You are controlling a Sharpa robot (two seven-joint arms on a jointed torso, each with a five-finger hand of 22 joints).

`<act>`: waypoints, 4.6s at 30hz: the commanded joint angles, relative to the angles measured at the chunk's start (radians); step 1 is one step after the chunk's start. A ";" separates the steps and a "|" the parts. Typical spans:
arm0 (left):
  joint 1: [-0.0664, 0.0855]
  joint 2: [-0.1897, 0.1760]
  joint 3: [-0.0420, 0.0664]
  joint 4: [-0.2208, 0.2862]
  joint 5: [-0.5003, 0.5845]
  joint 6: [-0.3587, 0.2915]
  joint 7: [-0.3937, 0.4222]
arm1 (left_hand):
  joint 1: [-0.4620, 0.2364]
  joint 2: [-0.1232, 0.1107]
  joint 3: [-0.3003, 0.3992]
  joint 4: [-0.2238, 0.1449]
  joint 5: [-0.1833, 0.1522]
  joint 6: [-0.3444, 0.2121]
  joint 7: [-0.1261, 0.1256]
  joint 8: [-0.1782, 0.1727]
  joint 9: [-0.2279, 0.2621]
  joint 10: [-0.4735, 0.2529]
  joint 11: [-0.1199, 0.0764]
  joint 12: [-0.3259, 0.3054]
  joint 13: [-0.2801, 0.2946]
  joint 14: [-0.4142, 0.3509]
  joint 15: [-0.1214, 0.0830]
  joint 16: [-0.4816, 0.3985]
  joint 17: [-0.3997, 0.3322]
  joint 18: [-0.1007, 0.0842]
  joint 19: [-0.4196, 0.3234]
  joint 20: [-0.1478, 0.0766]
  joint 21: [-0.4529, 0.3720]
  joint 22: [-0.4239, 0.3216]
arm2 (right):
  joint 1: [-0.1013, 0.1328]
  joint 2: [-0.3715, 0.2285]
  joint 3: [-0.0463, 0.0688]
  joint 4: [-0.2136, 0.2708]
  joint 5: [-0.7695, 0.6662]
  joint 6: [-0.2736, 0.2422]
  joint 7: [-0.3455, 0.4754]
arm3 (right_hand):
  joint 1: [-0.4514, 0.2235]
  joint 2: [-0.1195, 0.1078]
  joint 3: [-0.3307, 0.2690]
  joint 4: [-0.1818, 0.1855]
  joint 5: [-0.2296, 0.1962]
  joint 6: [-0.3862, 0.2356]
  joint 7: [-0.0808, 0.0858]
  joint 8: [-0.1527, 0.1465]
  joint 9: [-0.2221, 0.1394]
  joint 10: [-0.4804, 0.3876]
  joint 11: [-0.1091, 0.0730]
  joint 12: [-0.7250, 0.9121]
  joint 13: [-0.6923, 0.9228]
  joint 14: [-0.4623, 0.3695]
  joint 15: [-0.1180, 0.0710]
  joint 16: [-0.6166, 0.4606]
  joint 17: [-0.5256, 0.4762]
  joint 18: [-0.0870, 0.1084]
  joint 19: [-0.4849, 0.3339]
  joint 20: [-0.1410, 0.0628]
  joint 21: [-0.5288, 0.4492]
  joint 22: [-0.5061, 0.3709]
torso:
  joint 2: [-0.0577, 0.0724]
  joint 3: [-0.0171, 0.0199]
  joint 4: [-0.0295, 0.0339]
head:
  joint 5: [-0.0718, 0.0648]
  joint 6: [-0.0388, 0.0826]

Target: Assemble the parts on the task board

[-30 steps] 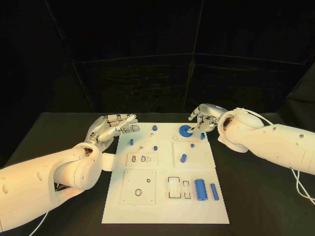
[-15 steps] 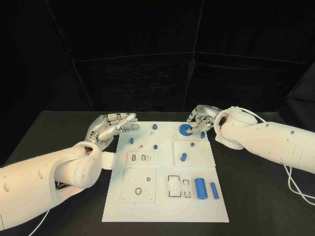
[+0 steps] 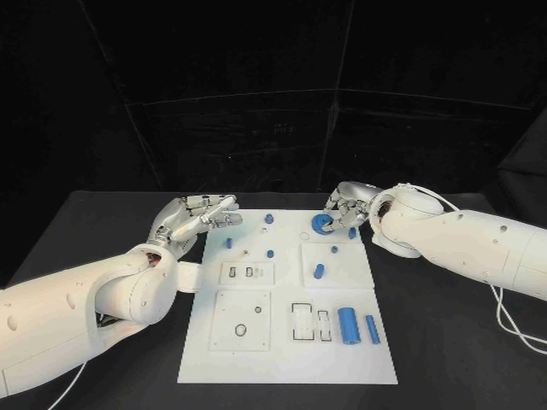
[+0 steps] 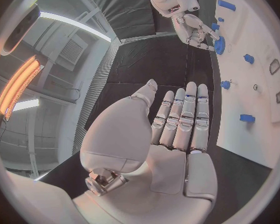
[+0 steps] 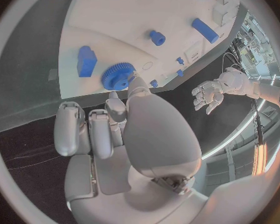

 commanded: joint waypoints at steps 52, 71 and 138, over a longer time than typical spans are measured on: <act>0.001 0.002 0.001 -0.002 -0.001 0.020 0.000 | 0.006 0.006 0.001 -0.009 0.006 -0.007 0.008 -0.006 0.000 -0.008 0.000 -0.005 -0.001 0.000 0.002 -0.004 -0.001 0.006 0.006 0.000 -0.005 -0.002 | -0.006 0.092 0.001 0.159 -0.292 -0.168 -0.074 | 0.038 0.057 0.139 -0.072 -0.051 0.143 -0.025 0.022 -0.006 0.085 -0.024 0.143 0.178 0.076 -0.018 0.026 0.106 -0.035 0.085 -0.020 0.051 0.116 | 0.001 -0.0012 0.0019 | 0.013 -0.002; 0.001 0.005 0.001 -0.004 -0.001 0.020 0.000 | 0.006 0.006 0.001 -0.009 0.006 -0.007 0.008 -0.006 0.000 -0.008 0.000 -0.005 -0.001 0.000 0.002 -0.004 -0.001 0.006 0.006 0.000 -0.005 -0.002 | -0.032 0.227 -0.001 0.037 -0.274 -0.113 -0.047 | 0.023 0.051 0.156 -0.069 -0.050 0.136 -0.021 0.007 -0.008 0.084 -0.021 0.139 0.178 0.076 -0.016 0.025 0.104 -0.036 0.086 -0.020 0.052 0.118 | 0.001 0.0005 0.0009 | 0.025 -0.012; 0.001 -0.005 0.001 -0.028 -0.001 0.020 0.007 | 0.005 0.006 0.004 -0.012 0.006 -0.007 0.008 -0.006 0.000 -0.008 0.000 -0.006 -0.001 0.001 0.002 -0.005 -0.002 0.006 0.006 0.000 -0.006 -0.003 | -0.060 -0.176 -0.005 0.065 0.294 -0.196 0.401 | -0.023 -0.017 0.113 -0.061 -0.032 0.028 0.014 -0.088 -0.005 0.027 0.012 0.071 0.139 0.068 0.013 0.007 0.080 -0.025 0.049 0.010 0.029 0.076 | -0.001 0.0199 -0.0483 | 0.034 0.012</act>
